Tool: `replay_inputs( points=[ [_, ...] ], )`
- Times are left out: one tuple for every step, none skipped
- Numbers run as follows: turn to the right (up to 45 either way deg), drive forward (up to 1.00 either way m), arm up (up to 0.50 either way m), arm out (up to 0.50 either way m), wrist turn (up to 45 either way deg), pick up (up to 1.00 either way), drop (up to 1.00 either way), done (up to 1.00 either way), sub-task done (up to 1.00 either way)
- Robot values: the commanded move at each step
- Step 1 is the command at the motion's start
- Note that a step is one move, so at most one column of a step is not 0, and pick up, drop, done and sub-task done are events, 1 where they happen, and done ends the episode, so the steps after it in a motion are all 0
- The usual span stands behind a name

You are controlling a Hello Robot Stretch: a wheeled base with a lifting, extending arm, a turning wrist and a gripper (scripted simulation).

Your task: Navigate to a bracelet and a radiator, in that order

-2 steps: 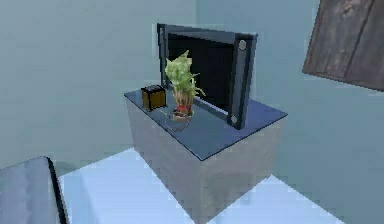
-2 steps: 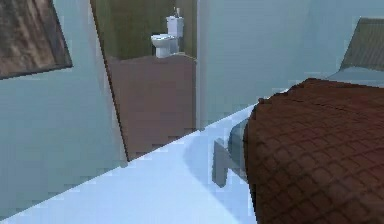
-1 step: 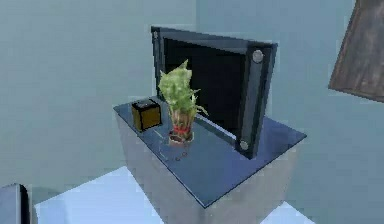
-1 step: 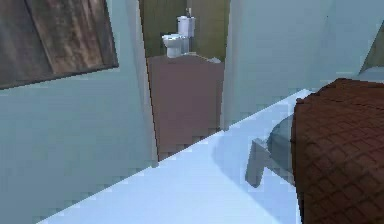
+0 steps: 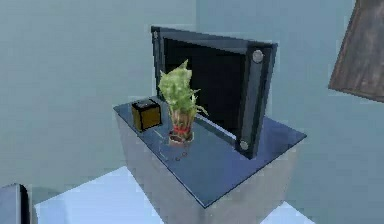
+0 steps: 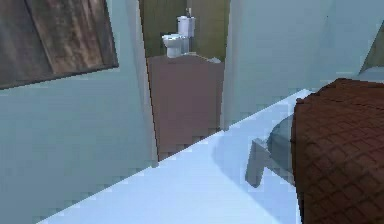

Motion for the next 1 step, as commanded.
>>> replay_inputs(
  points=[
    [45.0, 0.00, 0.00, 0.00, 0.0, 0.00, 0.00, 0.00, 0.00]
  ],
)
